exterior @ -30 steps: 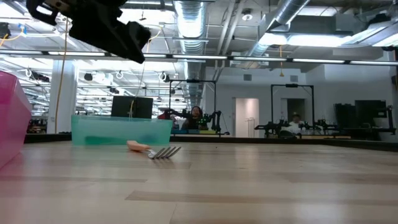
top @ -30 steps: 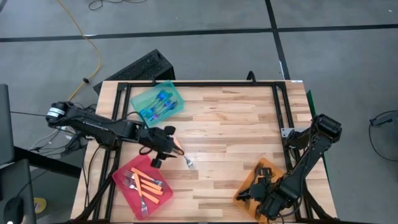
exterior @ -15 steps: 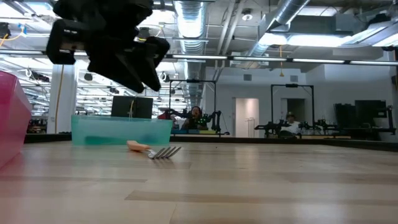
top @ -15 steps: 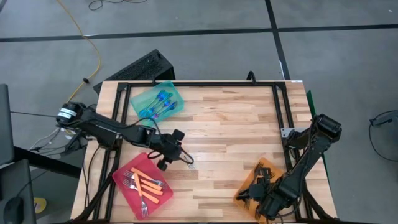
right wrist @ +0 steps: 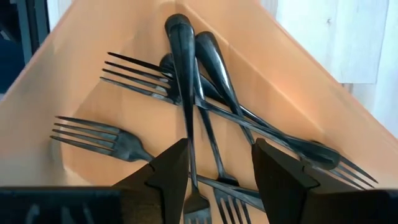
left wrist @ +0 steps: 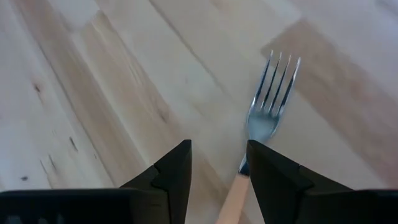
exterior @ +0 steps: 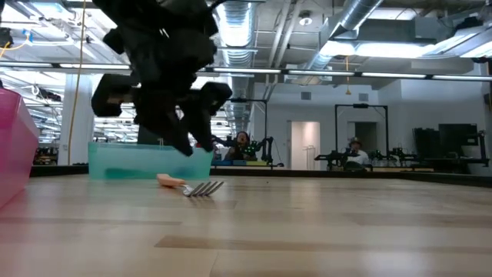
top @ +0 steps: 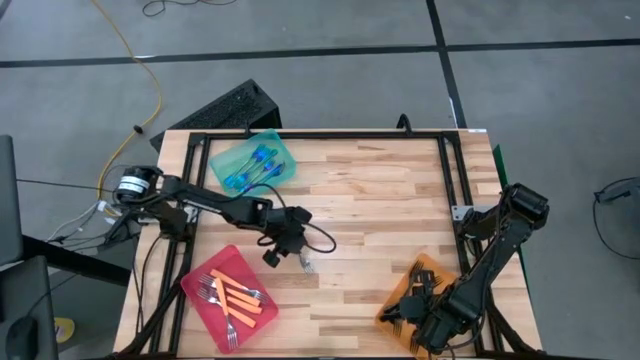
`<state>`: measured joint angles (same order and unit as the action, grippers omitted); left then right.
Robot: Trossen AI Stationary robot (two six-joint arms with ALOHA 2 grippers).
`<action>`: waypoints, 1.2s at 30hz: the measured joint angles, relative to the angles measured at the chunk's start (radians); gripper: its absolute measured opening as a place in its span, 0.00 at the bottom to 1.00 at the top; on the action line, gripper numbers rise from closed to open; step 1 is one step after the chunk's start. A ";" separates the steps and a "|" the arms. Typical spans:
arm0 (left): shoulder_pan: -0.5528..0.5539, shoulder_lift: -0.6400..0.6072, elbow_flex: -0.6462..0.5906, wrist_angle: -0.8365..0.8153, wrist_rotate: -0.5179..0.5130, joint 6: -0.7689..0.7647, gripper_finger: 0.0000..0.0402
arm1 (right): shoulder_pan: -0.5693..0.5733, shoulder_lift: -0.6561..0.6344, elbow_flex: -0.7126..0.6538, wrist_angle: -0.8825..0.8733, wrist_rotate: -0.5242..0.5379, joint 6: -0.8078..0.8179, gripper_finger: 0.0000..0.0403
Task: Sort silverware by color (type)
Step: Put the orange fork into the red bin
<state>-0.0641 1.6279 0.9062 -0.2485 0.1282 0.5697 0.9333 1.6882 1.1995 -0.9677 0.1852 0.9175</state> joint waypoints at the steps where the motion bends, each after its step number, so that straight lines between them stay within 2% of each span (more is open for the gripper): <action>1: 0.003 0.009 0.000 -0.006 0.004 0.012 0.35 | 0.000 0.000 0.000 0.002 0.000 0.000 0.48; 7: -0.002 0.031 0.000 -0.087 0.026 0.073 0.35 | 0.000 0.000 0.000 0.008 0.005 0.000 0.48; 12: 0.018 0.059 -0.003 -0.070 0.043 0.075 0.35 | 0.000 0.001 0.000 0.014 0.049 -0.002 0.48; 15: 0.031 0.088 -0.001 -0.063 0.082 0.085 0.35 | 0.000 0.001 0.000 0.018 0.051 -0.001 0.48; 24: 0.040 0.159 0.002 -0.045 0.095 0.101 0.34 | 0.000 0.001 0.000 0.031 0.052 -0.001 0.48; 27: 0.039 0.161 0.002 -0.047 0.096 0.080 0.29 | 0.000 0.001 -0.001 0.034 0.052 -0.001 0.48; 32: 0.038 0.163 0.001 -0.049 0.100 0.077 0.07 | 0.000 0.001 -0.001 0.034 0.052 0.000 0.48; 36: 0.038 0.164 0.001 -0.044 0.085 0.019 0.05 | 0.000 0.001 -0.001 0.034 0.059 0.001 0.48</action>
<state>-0.0264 1.7916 0.9073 -0.2924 0.2135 0.5890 0.9333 1.6894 1.1988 -0.9333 0.2447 0.9185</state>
